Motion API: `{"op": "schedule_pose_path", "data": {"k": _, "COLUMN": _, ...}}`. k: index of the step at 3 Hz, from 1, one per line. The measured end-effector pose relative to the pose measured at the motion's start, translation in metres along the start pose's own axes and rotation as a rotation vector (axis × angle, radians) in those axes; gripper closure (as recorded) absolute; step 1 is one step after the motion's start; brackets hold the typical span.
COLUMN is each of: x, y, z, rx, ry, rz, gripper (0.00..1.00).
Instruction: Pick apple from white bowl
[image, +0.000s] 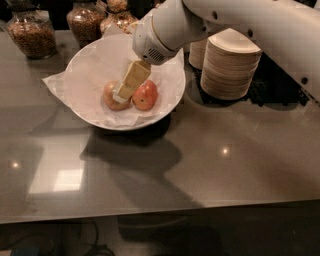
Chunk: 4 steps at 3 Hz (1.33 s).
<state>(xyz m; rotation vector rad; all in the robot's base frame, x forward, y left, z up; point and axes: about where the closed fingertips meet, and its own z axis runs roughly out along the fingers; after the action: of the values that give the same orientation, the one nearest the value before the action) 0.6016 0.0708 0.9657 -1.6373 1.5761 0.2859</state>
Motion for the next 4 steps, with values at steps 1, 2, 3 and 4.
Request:
{"op": "schedule_pose_path", "data": {"k": 1, "x": 0.005, "y": 0.003, "z": 0.021, "rx": -0.045, "ry": 0.006, "rz": 0.030, "gripper": 0.02}}
{"op": "schedule_pose_path", "data": {"k": 2, "x": 0.013, "y": 0.008, "z": 0.038, "rx": -0.095, "ry": 0.019, "rz": 0.060, "gripper": 0.14}}
{"op": "schedule_pose_path", "data": {"k": 3, "x": 0.019, "y": 0.009, "z": 0.053, "rx": -0.133, "ry": 0.024, "rz": 0.075, "gripper": 0.23}}
{"op": "schedule_pose_path", "data": {"k": 4, "x": 0.023, "y": 0.009, "z": 0.065, "rx": -0.158, "ry": 0.025, "rz": 0.063, "gripper": 0.22}}
